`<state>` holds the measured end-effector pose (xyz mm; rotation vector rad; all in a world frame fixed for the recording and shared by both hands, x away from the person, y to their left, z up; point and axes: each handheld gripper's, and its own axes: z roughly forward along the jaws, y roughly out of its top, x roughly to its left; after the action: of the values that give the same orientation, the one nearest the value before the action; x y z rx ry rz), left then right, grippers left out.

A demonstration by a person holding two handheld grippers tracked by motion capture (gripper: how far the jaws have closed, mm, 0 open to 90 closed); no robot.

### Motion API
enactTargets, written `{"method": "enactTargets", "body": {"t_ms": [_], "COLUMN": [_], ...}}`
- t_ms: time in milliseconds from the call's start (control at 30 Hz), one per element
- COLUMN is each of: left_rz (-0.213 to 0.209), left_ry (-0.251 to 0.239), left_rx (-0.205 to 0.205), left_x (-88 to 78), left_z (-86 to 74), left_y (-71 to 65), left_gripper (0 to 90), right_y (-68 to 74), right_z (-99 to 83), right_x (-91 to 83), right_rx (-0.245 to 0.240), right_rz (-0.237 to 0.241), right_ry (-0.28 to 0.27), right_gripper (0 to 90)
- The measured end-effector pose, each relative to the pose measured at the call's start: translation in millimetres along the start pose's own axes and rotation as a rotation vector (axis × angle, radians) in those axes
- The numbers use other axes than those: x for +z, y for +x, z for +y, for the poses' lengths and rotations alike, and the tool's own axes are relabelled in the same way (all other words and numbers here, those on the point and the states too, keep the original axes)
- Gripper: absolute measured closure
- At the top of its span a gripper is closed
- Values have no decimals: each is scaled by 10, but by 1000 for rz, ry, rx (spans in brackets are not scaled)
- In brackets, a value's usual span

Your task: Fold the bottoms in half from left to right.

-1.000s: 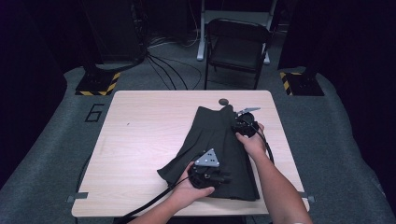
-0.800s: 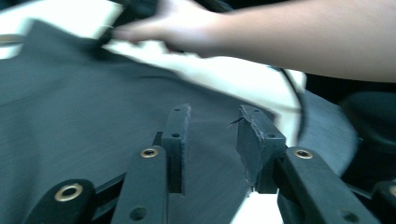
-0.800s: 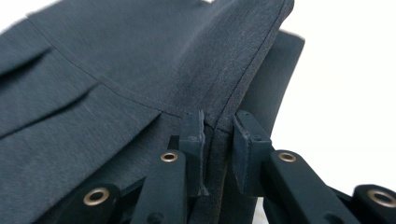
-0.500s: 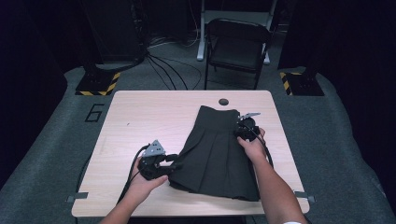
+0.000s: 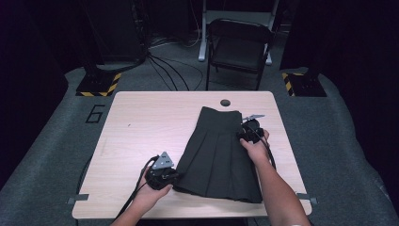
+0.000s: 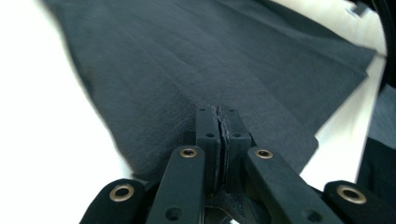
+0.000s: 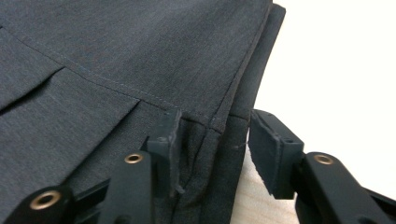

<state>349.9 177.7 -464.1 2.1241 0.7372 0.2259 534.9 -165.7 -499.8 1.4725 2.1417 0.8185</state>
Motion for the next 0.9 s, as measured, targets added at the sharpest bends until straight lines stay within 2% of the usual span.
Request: {"method": "enactTargets", "body": {"t_ms": [67, 133, 167, 200, 300, 333, 467, 567, 733, 833, 900], "left_rz": [-9, -16, -14, -18, -33, -27, -35, -48, -62, -77, -64], "left_ry": [17, 52, 60, 75, 102, 105, 128, 122, 121, 87, 49], "left_rx": [12, 29, 35, 34, 31, 31, 23, 9, -1, -15, -19], "left_x": [68, 150, 188, 219, 301, 323, 385, 405, 362, 267, 171], "left_z": [-13, -34, -47, -59, -103, -118, -164, -196, -182, -127, -66], "left_y": [-46, -85, -93, -92, -82, -91, -94, -77, -96, -96, -77], "left_gripper": [879, 879, 879, 878, 872, 868, 836, 817, 746, 676, 642], "right_y": [-12, -14, -2, -15, -17, -16, -32, -57, -42, -34, -23], "right_z": [-4, 4, 9, 11, 15, 11, -16, -20, -36, -40, -38], "right_x": [-5, -13, -24, -36, -55, -51, -4, 1, 12, 13, 14], "right_rx": [7, -9, 6, -3, 4, 1, 11, 17, 17, 12, -12], "right_rz": [32, 37, 30, 38, 33, 30, 11, -6, -10, -11, -22], "right_ry": [8, 6, 0, -6, -14, -11, 9, 5, 3, 1, -1], "right_gripper": [671, 730, 750, 759, 763, 756, 642, 574, 580, 592, 593]}}
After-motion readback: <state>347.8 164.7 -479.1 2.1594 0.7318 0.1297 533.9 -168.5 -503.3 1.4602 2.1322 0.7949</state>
